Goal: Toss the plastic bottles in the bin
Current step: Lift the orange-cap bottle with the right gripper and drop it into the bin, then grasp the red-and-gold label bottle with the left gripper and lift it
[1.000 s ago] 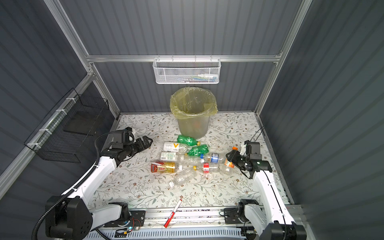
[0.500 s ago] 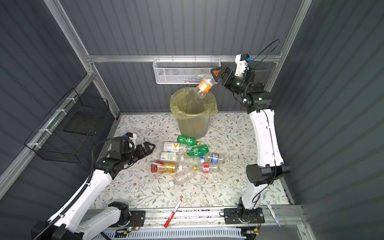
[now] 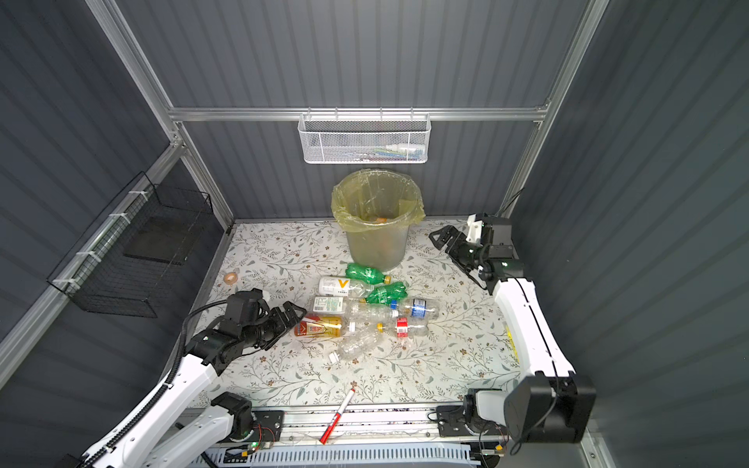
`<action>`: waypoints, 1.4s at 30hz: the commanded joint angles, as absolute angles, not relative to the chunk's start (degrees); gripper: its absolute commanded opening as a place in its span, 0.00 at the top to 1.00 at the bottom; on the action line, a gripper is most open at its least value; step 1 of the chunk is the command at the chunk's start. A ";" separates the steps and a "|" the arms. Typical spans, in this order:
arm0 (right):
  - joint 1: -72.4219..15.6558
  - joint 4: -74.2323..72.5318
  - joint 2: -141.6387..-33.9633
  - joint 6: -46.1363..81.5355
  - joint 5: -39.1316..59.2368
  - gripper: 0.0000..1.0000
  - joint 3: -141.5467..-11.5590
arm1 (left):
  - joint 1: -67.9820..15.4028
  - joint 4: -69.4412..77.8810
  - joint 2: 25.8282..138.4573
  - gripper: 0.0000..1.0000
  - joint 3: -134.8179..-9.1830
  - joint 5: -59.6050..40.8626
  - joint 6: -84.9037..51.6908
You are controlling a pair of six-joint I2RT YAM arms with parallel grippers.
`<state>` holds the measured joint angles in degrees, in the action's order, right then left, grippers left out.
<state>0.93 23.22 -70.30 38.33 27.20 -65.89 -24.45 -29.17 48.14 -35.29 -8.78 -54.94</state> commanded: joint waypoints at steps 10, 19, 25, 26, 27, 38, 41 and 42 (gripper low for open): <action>3.08 22.60 -64.43 36.87 23.12 0.01 -55.39 | -35.06 -18.90 60.25 0.00 -34.11 -2.90 -79.29; 3.78 18.68 -65.17 38.39 24.51 0.02 -51.65 | -35.42 -14.53 68.02 0.00 -35.81 -0.20 -85.00; 4.43 16.75 -66.98 38.94 25.75 0.02 -50.67 | -35.42 -13.13 72.88 0.00 -36.34 -0.31 -85.02; 4.55 16.50 -67.22 39.02 25.91 0.02 -50.63 | -35.42 -13.03 73.24 0.00 -36.26 -0.10 -85.07; 4.65 16.29 -67.34 39.02 26.11 0.02 -50.54 | -35.42 -13.05 73.68 0.00 -36.21 0.00 -85.03; 6.33 14.59 -67.32 39.99 27.07 0.05 -48.50 | -35.42 -16.73 72.36 0.21 -34.85 4.36 -85.31; 6.42 14.58 -67.22 39.99 27.32 0.05 -48.34 | -35.33 -19.39 69.60 0.25 -34.33 6.88 -85.07; 6.40 14.58 -67.24 39.96 27.40 0.05 -48.34 | -35.25 -21.05 68.64 0.27 -34.40 8.09 -84.53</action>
